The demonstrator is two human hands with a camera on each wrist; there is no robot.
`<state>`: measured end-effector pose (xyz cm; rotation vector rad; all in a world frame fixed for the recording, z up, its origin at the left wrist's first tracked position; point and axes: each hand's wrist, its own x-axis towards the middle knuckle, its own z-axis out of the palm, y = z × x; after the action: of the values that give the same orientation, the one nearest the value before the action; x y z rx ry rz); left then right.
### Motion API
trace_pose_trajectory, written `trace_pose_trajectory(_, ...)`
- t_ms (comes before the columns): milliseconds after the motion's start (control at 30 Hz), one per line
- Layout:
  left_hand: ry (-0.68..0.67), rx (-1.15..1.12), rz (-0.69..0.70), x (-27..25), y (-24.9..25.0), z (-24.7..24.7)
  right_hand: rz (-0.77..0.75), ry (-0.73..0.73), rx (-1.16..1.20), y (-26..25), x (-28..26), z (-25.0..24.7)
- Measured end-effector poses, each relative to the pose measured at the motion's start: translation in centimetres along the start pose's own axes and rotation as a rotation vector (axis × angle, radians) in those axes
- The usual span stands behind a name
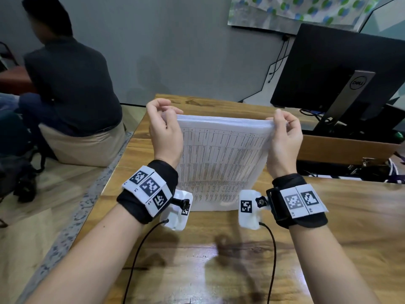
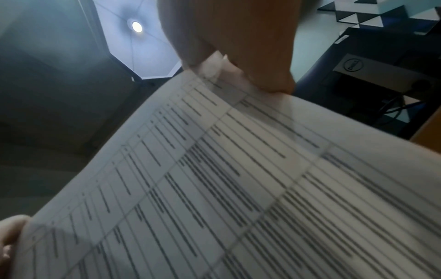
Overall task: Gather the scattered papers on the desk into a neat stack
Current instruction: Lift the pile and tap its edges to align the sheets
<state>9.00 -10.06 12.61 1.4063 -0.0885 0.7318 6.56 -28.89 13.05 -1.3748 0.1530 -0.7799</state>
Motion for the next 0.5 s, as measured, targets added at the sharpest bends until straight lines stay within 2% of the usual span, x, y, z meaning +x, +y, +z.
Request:
trace_pose_trajectory(100, -0.014, -0.036, -0.017, -0.1, 0.4, 0.2, -0.025, -0.172, 0.075, 1.3, -0.8, -1.0)
trace_pose_trajectory(167, -0.076, -0.095, -0.039, -0.6, 0.2, -0.4, 0.027, -0.257, 0.064, 2.6, -1.1, -2.0)
trace_pose_trajectory(233, -0.228, -0.132, -0.077, -1.6, -0.7, -1.6, 0.105, -0.284, -0.030, 4.2, -1.5, -3.0)
trace_pose_trajectory(300, -0.375, -0.077, -0.209, -2.9, -1.5, -2.7, 0.152, -0.286, -0.075, 5.7, -1.9, -3.7)
trace_pose_trajectory(333, -0.398, -0.041, -0.290, -3.5, -2.0, -3.1, 0.176, -0.289, -0.081, 6.2, -2.2, -3.8)
trace_pose_trajectory(400, -0.334, 0.029, -0.383, -4.3, -2.4, -3.4, 0.181, -0.286, -0.061, 6.5, -2.5, -3.7)
trace_pose_trajectory(500, -0.205, 0.055, -0.304, -4.2, -1.8, -3.5, 0.120, -0.236, -0.023, 5.3, -2.7, -2.9)
